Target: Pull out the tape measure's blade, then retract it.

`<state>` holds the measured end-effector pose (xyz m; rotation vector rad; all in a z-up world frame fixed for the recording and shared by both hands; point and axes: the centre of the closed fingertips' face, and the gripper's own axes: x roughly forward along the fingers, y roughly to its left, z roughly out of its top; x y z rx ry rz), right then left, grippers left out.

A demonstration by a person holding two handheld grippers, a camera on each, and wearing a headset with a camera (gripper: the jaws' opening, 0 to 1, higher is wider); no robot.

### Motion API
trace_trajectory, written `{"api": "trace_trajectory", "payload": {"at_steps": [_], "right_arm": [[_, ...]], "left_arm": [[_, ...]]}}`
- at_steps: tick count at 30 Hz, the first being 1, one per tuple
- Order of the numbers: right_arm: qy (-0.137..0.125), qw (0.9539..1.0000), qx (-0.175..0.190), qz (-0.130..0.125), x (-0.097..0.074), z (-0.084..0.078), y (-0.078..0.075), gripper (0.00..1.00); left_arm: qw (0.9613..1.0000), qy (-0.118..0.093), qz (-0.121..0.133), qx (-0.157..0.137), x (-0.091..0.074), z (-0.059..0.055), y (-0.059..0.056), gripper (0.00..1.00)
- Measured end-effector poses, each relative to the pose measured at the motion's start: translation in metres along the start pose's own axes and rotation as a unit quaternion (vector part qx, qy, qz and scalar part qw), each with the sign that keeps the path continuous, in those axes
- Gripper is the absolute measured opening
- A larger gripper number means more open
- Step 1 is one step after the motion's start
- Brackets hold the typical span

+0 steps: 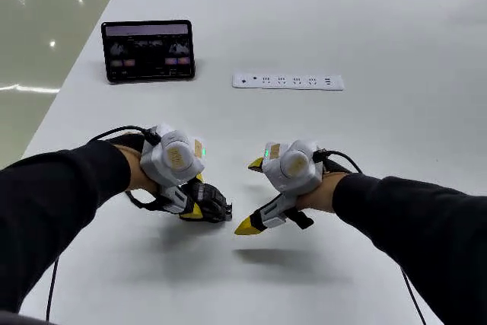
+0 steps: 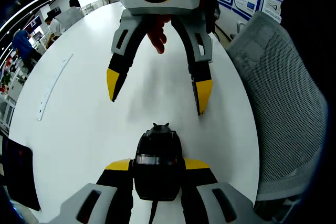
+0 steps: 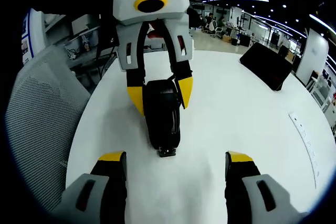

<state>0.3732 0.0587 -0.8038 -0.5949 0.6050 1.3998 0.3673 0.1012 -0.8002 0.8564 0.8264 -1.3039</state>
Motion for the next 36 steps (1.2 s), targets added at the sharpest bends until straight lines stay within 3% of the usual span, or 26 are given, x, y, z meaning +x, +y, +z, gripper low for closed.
{"api": "trace_trajectory", "payload": {"at_steps": [6,10,15,24,31,36], "right_arm": [[0.012,0.9995,-0.023,0.018,0.011,0.002,0.007,0.6],[0.024,0.9986,-0.027,0.04,0.023,-0.001,0.013,0.5],[0.041,0.9972,-0.037,0.05,0.033,-0.008,0.018,0.37],[0.048,0.997,-0.043,0.044,0.036,-0.011,0.013,0.13],[0.061,0.9959,-0.053,0.041,0.04,-0.013,0.013,0.12],[0.055,0.9964,-0.051,0.039,0.039,-0.013,0.011,0.09]], "left_arm": [[1.0,0.002,-0.001,-0.009,0.001,-0.002,0.001,0.31],[0.9997,-0.008,0.006,-0.023,0.002,-0.003,0.001,0.31],[0.999,-0.027,0.011,-0.034,0.001,-0.002,0.001,0.31],[0.999,-0.023,0.01,-0.037,0.001,-0.001,0.001,0.31],[0.9987,-0.027,0.009,-0.043,0.001,-0.001,0.001,0.31],[0.9985,-0.028,0.011,-0.046,0.001,-0.002,0.001,0.31]]}}
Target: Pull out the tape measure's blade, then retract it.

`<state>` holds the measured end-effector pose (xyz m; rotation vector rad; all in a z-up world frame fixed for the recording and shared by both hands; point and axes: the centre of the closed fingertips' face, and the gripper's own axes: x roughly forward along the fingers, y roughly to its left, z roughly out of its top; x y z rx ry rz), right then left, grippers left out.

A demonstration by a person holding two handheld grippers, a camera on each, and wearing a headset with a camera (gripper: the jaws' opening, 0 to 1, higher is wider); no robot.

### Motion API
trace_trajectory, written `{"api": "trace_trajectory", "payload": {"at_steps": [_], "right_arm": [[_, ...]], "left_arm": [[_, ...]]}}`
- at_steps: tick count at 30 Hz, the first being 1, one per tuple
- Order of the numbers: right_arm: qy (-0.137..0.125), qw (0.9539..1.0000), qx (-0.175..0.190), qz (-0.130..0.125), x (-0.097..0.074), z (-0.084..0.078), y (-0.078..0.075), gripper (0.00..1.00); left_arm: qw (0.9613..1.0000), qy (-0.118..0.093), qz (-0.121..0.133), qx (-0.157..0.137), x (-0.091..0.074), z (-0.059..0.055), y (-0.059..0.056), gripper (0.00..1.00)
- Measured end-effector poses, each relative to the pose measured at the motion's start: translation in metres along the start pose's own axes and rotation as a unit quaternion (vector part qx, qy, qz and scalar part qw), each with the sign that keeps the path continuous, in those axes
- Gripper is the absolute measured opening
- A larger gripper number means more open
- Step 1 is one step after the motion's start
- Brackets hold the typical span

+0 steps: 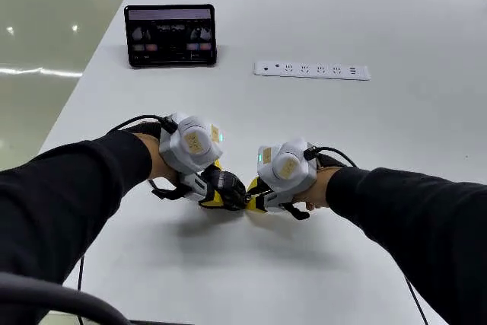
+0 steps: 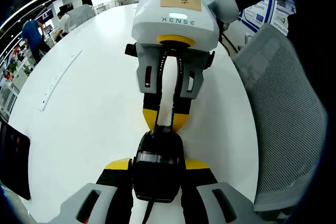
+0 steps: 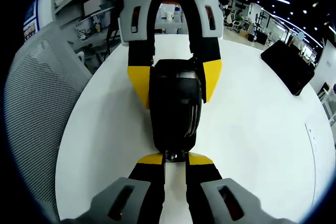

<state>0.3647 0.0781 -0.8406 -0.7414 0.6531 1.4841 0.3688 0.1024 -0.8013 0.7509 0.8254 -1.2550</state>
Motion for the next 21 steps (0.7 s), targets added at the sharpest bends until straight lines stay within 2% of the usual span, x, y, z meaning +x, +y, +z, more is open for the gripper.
{"api": "trace_trajectory", "payload": {"at_steps": [13,21], "right_arm": [[0.001,1.0,0.005,-0.004,-0.003,-0.003,0.0,0.08],[0.0,0.9997,0.022,-0.005,-0.011,-0.013,-0.002,0.09]], "left_arm": [[1.0,-0.003,0.002,-0.005,0.0,0.0,-0.001,0.31],[0.9999,-0.007,0.004,-0.012,-0.001,0.001,-0.001,0.31]]}}
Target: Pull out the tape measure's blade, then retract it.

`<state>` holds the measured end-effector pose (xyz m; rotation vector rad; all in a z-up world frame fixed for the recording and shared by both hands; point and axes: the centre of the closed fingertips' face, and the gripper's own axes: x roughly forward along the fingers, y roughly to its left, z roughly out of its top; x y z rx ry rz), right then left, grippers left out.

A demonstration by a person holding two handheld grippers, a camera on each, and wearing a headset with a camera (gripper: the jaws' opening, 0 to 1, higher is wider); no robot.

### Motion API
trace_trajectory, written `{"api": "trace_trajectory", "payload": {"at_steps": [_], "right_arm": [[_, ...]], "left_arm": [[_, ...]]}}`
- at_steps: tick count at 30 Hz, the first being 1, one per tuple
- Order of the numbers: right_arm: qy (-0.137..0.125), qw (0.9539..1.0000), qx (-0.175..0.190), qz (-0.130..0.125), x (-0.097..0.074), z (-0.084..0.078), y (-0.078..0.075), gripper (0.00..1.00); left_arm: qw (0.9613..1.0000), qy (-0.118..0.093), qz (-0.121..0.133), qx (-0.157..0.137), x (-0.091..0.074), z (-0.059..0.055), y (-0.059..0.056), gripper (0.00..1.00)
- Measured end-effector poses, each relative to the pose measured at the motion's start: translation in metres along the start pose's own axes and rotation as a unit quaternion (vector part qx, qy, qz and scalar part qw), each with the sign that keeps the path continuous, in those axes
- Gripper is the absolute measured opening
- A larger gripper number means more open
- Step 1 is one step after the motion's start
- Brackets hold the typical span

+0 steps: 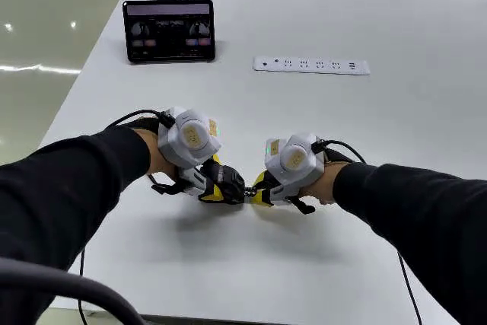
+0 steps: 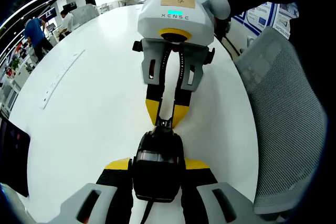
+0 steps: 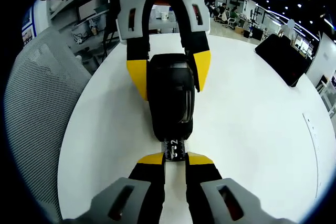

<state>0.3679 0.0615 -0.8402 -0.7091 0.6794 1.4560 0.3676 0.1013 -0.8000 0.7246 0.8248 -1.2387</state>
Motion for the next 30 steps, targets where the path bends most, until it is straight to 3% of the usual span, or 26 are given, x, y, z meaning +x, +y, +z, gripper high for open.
{"api": "trace_trajectory", "payload": {"at_steps": [8,15,22,30], "right_arm": [[0.006,1.0,0.005,-0.001,0.0024,0.0027,-0.0006,0.12],[-0.007,0.9999,0.008,0.006,0.0041,0.0055,-0.0006,0.11],[-0.005,1.0,-0.006,0.005,0.0016,0.0037,0.0031,0.1],[-0.01,0.9999,0.005,0.003,-0.0027,-0.0026,0.0018,0.09]], "left_arm": [[1.0,-0.002,-0.001,-0.003,-0.001,0.0015,-0.0016,0.32],[1.0,-0.004,-0.001,-0.004,-0.0013,0.0019,-0.0017,0.32],[1.0,-0.003,-0.002,0.001,-0.0015,0.0001,-0.0014,0.32],[1.0,-0.003,0.003,-0.003,-0.0012,-0.001,0.0004,0.32]]}}
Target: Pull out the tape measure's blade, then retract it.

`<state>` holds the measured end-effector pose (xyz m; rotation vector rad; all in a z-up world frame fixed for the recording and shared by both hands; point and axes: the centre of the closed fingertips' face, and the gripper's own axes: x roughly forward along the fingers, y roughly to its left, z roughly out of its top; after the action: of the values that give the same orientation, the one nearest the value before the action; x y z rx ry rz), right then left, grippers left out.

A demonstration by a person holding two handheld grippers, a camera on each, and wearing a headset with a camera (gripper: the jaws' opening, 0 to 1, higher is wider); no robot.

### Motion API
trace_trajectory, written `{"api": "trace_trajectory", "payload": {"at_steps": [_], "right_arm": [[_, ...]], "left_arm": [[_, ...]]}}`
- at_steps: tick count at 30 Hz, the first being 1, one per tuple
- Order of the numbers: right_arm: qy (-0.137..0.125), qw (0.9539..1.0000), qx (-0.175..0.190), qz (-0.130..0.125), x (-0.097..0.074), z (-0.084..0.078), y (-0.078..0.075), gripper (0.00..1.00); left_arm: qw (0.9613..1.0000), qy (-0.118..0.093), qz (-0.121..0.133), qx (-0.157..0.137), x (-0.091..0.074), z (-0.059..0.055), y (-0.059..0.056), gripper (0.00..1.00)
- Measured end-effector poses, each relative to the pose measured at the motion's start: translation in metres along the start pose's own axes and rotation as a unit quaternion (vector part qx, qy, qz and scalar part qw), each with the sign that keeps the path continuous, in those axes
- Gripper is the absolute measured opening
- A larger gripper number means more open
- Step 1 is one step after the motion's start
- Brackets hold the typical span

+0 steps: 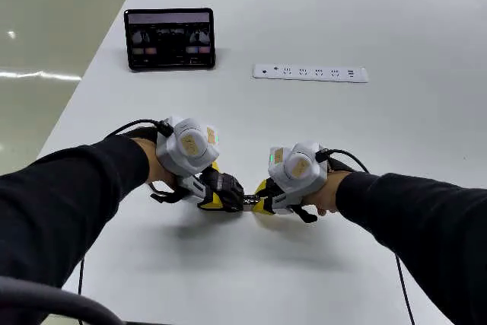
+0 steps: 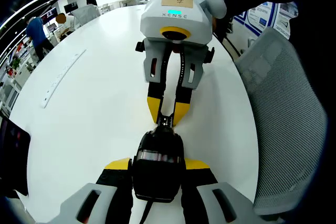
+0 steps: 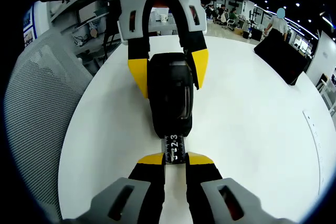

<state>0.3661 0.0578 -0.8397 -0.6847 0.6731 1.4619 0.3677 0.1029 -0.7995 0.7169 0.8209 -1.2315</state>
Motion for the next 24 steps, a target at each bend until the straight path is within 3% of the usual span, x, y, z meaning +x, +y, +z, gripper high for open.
{"api": "trace_trajectory", "payload": {"at_steps": [24], "right_arm": [[0.012,0.9999,0.004,-0.002,-0.017,-0.02,-0.003,0.09]], "left_arm": [[1.0,-0.008,-0.001,-0.004,0.001,-0.001,0.001,0.32]]}}
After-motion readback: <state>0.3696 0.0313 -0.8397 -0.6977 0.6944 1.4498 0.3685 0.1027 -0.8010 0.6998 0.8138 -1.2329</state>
